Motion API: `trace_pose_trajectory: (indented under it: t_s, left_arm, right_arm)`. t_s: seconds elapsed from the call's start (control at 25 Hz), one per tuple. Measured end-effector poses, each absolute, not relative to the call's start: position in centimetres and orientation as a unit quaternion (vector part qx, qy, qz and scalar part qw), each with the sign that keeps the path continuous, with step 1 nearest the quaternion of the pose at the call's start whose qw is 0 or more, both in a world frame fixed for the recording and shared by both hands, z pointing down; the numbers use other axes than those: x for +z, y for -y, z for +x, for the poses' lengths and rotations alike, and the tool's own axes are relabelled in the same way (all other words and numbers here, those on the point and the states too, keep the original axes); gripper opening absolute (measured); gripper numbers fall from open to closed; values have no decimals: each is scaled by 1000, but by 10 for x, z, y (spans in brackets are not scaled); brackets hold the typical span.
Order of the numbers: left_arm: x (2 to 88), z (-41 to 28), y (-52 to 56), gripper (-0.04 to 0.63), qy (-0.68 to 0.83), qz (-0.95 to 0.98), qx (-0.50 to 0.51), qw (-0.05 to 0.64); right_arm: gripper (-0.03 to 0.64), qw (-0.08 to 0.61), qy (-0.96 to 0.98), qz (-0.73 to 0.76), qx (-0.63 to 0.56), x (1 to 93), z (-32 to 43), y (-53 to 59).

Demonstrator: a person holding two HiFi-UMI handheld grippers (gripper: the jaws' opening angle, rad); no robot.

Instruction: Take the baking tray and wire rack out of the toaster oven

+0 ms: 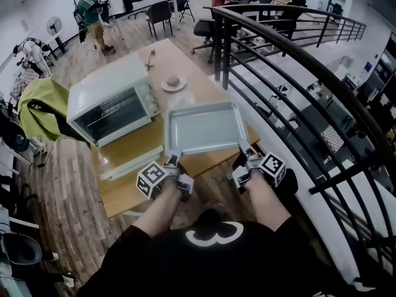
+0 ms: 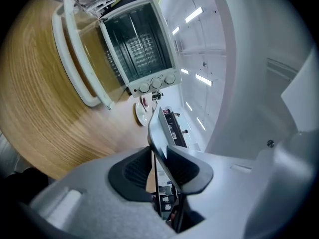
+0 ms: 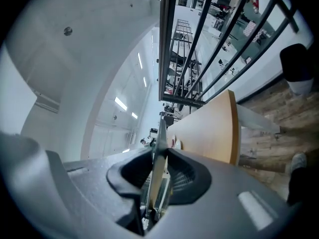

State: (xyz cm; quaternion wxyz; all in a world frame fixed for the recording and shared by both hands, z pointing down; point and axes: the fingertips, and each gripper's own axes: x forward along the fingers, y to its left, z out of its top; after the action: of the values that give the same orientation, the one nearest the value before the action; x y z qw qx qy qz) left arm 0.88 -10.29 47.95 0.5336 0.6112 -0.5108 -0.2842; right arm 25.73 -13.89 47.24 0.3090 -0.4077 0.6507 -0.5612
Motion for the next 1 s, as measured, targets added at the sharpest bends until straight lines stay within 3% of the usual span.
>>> trace_pose_trajectory:
  t_s: [0.52, 1.0]
  left_arm:
    - [547, 44, 184, 104, 517, 598, -243, 562]
    - [584, 37, 187, 109, 537, 586, -218, 566]
  right_arm:
    - [91, 305, -613, -435, -585, 545, 294, 214]
    - [100, 282, -599, -436, -609, 592, 285, 221]
